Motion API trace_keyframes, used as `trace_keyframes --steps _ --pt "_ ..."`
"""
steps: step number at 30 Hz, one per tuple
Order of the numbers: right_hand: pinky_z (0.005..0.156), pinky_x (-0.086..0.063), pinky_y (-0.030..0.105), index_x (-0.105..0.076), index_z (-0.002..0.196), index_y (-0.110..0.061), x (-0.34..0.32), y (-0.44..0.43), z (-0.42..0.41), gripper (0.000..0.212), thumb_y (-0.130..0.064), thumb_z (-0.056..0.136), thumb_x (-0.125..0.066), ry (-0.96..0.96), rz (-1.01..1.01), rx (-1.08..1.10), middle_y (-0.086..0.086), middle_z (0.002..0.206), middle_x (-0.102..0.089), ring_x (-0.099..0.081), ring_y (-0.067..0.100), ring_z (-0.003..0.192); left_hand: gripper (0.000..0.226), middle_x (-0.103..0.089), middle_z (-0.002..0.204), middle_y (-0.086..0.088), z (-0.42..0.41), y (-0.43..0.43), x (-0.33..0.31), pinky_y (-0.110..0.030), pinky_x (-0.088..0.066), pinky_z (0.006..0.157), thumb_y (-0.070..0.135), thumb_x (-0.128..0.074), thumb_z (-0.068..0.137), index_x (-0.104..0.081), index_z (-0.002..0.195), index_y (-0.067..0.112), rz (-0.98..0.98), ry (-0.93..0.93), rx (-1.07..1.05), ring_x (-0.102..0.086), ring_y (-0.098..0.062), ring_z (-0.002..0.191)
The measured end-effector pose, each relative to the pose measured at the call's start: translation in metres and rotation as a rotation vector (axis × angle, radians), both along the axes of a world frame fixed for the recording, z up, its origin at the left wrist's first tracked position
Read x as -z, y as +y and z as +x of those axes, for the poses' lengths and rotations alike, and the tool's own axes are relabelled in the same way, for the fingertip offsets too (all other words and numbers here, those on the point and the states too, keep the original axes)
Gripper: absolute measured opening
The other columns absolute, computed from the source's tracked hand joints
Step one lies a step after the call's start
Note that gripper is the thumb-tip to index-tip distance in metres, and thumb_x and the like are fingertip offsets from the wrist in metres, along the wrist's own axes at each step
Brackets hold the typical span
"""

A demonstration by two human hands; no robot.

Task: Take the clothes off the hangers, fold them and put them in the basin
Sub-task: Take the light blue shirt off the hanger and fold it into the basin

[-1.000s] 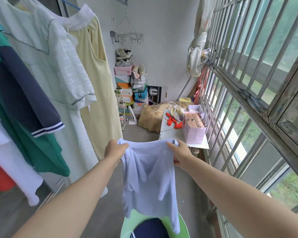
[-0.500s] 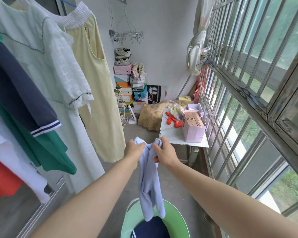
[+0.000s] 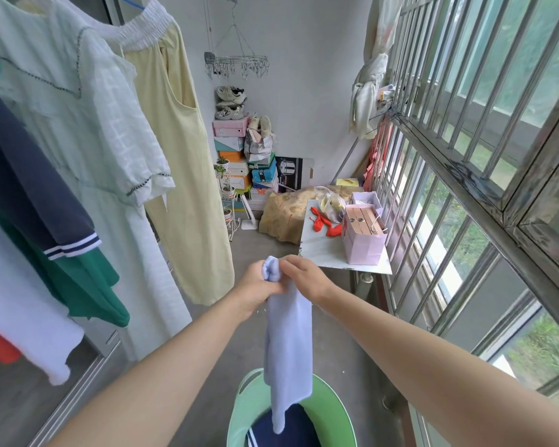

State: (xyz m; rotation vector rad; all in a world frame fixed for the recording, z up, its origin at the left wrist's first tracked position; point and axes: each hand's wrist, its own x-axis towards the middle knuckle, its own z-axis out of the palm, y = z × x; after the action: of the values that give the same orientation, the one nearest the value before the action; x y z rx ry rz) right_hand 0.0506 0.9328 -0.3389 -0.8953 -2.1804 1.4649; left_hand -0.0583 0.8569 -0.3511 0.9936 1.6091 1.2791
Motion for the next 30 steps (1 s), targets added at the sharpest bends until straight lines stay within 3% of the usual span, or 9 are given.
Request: trace_keyframes --steps 5,10,12,14,15,18,20,25,30 --pt "0.064 -0.038 0.002 -0.065 0.107 0.002 -0.009 0.015 0.017 0.029 0.007 0.089 -0.042 0.050 -0.027 0.067 -0.001 0.093 -0.060 -0.052 0.000 0.077 0.027 -0.055 0.080 -0.003 -0.012 -0.003 -0.005 -0.025 -0.037 0.065 0.008 -0.054 0.068 -0.063 0.093 0.005 0.022 0.053 -0.011 -0.050 -0.014 0.074" --pt "0.093 -0.045 0.026 -0.047 0.134 -0.009 0.009 0.029 0.034 0.055 0.009 0.083 -0.058 -0.107 -0.168 0.045 0.009 0.122 -0.053 -0.053 0.021 0.113 0.021 -0.065 0.082 -0.002 -0.026 -0.006 -0.017 -0.027 -0.045 0.071 0.009 -0.057 0.068 -0.064 0.088 0.013 0.039 0.070 0.054 -0.059 -0.014 0.078" --pt "0.095 -0.048 0.039 -0.059 0.122 -0.013 0.015 0.030 0.037 0.045 -0.004 0.079 -0.069 -0.133 -0.208 0.017 0.008 0.113 -0.063 -0.060 0.025 0.105 0.025 -0.064 0.086 -0.006 -0.028 -0.008 -0.020 -0.029 -0.044 0.076 0.013 -0.057 0.067 -0.064 0.091 0.010 0.041 0.087 0.091 -0.058 -0.016 0.083" --pt "0.070 -0.045 0.033 -0.067 0.082 -0.017 0.016 0.027 0.039 0.008 -0.011 0.078 -0.072 -0.150 -0.179 -0.015 0.001 0.078 -0.062 -0.054 0.021 0.073 0.030 -0.063 0.092 -0.010 -0.031 -0.011 -0.023 -0.031 -0.043 0.080 0.014 -0.058 0.069 -0.064 0.097 0.004 0.026 0.113 0.123 -0.057 -0.018 0.087" --pt "0.064 -0.037 0.030 -0.062 0.068 -0.013 0.017 0.026 0.041 0.015 -0.012 0.079 -0.072 -0.171 -0.159 -0.027 0.001 0.069 -0.054 -0.045 0.018 0.066 0.030 -0.062 0.092 -0.011 -0.032 -0.014 -0.024 -0.032 -0.042 0.080 0.014 -0.058 0.070 -0.063 0.098 0.001 0.021 0.125 0.149 -0.056 -0.018 0.087" --pt "0.073 -0.032 0.031 -0.061 0.082 0.005 0.017 0.024 0.044 0.033 -0.019 0.065 -0.075 -0.131 -0.195 -0.078 0.008 0.080 -0.051 -0.042 0.020 0.078 0.023 -0.057 0.086 -0.010 -0.037 -0.020 -0.024 -0.031 -0.038 0.075 0.011 -0.056 0.072 -0.064 0.092 0.001 0.003 0.145 0.190 -0.051 -0.018 0.083" --pt "0.078 -0.033 0.033 -0.063 0.083 -0.004 0.011 0.020 0.043 0.030 -0.018 0.056 -0.066 -0.102 -0.277 -0.115 0.009 0.087 -0.050 -0.041 0.022 0.086 0.016 -0.056 0.083 -0.010 -0.040 -0.025 -0.024 -0.029 -0.037 0.072 0.009 -0.055 0.072 -0.064 0.085 0.007 -0.002 0.157 0.191 -0.050 -0.017 0.081" --pt "0.079 -0.034 0.028 -0.062 0.081 -0.019 0.001 0.001 0.033 0.020 -0.013 0.063 -0.055 -0.153 -0.332 -0.236 0.007 0.093 -0.048 -0.040 0.019 0.090 0.015 -0.072 0.104 -0.010 -0.044 -0.028 -0.021 -0.025 -0.050 0.089 -0.001 -0.058 0.084 -0.064 0.097 -0.005 -0.027 0.161 0.218 -0.067 -0.016 0.099" --pt "0.085 -0.044 0.029 -0.062 0.100 -0.021 0.003 -0.007 0.020 0.033 -0.049 0.082 -0.056 -0.280 -0.421 -0.150 0.003 0.096 -0.058 -0.053 0.019 0.087 0.023 -0.068 0.091 -0.009 -0.041 -0.027 -0.025 -0.024 -0.046 0.080 0.005 -0.061 0.077 -0.061 0.096 -0.007 -0.019 0.193 0.190 -0.062 -0.014 0.087"
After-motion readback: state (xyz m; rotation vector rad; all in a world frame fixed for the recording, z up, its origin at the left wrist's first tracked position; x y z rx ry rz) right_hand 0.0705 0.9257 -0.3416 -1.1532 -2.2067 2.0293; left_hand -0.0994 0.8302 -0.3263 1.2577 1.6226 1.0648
